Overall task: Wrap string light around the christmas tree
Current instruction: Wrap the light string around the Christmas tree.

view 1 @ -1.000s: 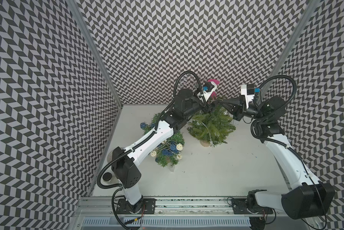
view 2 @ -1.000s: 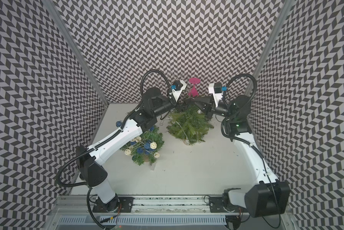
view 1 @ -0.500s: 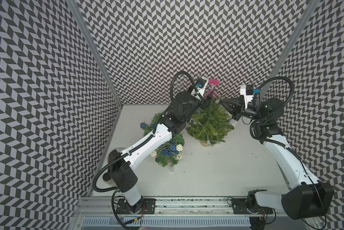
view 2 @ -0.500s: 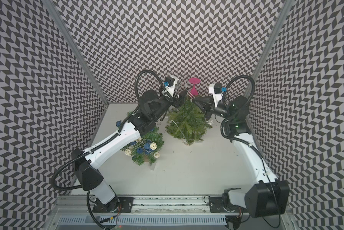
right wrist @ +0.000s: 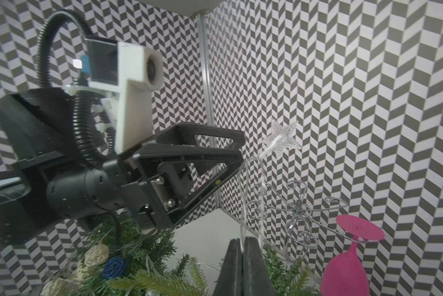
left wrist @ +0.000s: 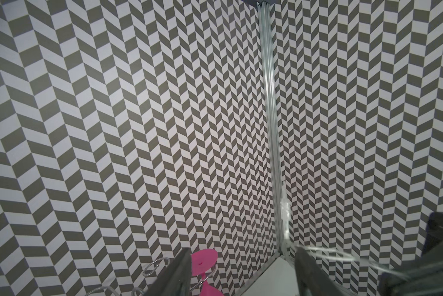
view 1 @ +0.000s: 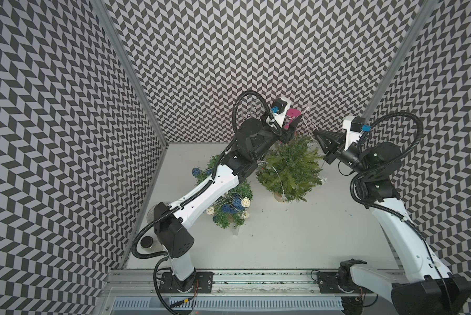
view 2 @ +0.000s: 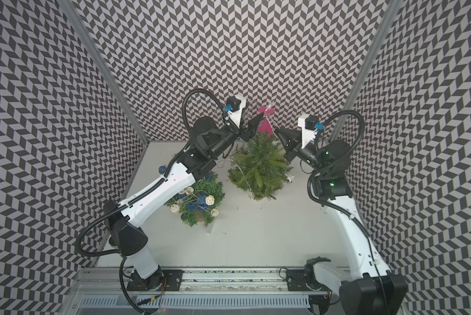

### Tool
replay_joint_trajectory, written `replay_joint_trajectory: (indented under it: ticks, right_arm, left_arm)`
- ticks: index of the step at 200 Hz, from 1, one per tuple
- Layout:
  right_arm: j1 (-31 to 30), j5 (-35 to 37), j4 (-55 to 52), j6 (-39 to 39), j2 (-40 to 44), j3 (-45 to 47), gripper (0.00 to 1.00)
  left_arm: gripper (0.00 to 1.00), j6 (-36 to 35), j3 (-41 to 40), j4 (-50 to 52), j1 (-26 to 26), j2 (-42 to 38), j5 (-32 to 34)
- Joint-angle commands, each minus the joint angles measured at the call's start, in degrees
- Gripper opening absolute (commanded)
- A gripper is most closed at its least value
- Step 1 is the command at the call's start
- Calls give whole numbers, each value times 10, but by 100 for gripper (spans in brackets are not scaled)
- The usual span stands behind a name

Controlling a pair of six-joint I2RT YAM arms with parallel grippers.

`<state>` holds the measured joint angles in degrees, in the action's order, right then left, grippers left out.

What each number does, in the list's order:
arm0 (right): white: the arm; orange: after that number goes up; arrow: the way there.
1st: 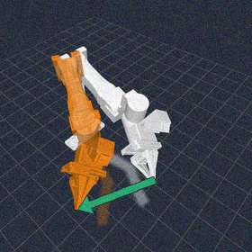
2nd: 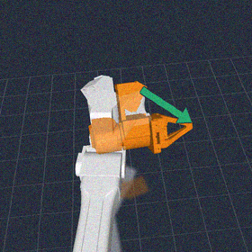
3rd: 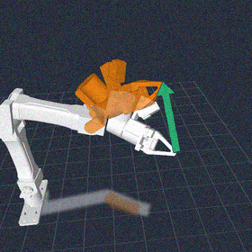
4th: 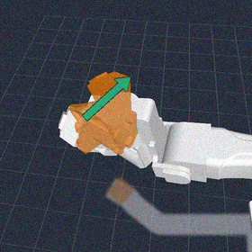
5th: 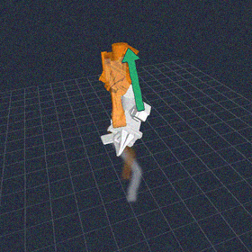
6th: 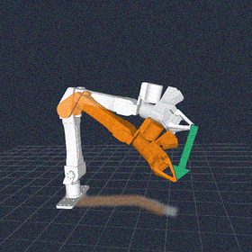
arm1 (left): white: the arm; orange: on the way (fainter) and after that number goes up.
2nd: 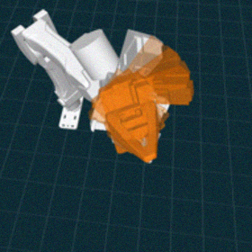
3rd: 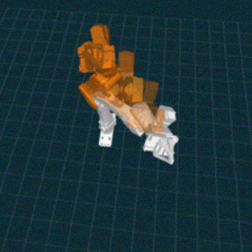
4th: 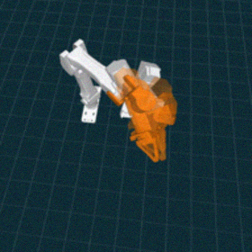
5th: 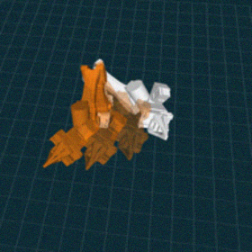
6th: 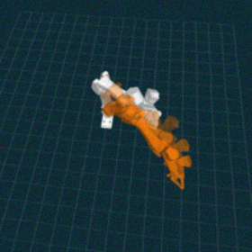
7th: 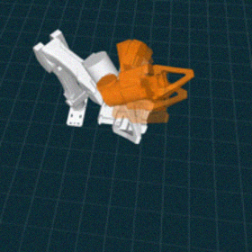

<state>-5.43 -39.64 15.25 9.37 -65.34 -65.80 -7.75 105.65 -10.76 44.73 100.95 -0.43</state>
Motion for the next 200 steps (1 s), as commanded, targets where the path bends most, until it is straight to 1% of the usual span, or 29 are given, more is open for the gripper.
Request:
replay_joint_trajectory:
  ticks: [1,6,9,18,24,31,38,45,53,62,74,89,104,107,118,129,133,140,152,161,173,183,193,200]
  right_arm:
    - [3,75,-18,-10,18,-4,0]
    - [3,81,-19,-10,21,-3,0]
    - [4,82,-19,-9,24,-3,0]
    - [4,80,-16,-10,30,2,0]
    - [4,80,-12,-10,34,7,0]
    - [4,78,-11,-8,37,9,0]
    - [4,70,-6,-9,41,12,0]
    - [4,61,3,-7,44,16,0]
    - [4,60,12,-2,44,16,0]
    - [3,82,4,5,36,1,0]
    - [4,120,-20,14,18,-27,0]
    - [6,159,-76,17,-14,-79,0]
    - [6,170,-113,17,-37,-124,0]
    - [6,170,-115,17,-40,-130,0]
    - [6,174,-135,21,-52,-157,0]
    - [7,184,-158,24,-60,-181,0]
    - [7,189,-165,24,-61,-188,0]
    - [7,192,-182,25,-62,-195,0]
    - [7,186,-209,20,-50,-195,0]
    - [7,186,-201,25,-27,-170,0]
    - [8,204,-189,38,2,-137,0]
    - [8,230,-209,42,14,-132,0]
    - [8,252,-244,42,21,-140,0]
    - [8,260,-250,43,29,-137,0]
  left_arm:
    - [35,-1,13,10,6,4,-13]
    - [28,-7,12,6,10,0,-10]
    - [27,-11,13,4,14,-1,-6]
    - [26,-28,16,4,25,-3,18]
    - [26,-46,18,3,35,-5,52]
    - [27,-72,10,-15,49,-8,92]
    - [27,-91,1,-36,59,-11,111]
    - [27,-94,1,-40,62,-11,113]
    - [27,-79,15,-16,60,-5,99]
    - [29,-65,26,17,60,0,87]
    - [32,-47,19,27,61,-3,80]
    - [40,-36,22,52,66,-8,51]
    - [53,-42,14,66,77,-15,27]
    - [55,-43,11,66,81,-15,30]
    - [60,-44,-4,75,93,-21,54]
    - [65,-25,-29,80,97,-31,73]
    - [69,-16,-43,77,96,-37,74]
    - [81,-5,-66,64,96,-43,81]
    - [87,3,-66,76,95,-34,103]
    - [88,14,-51,97,94,-17,120]
    - [82,40,-41,122,84,-1,111]
    - [78,59,-54,120,79,3,100]
    - [73,68,-62,116,79,6,128]
    - [70,71,-62,117,78,10,140]
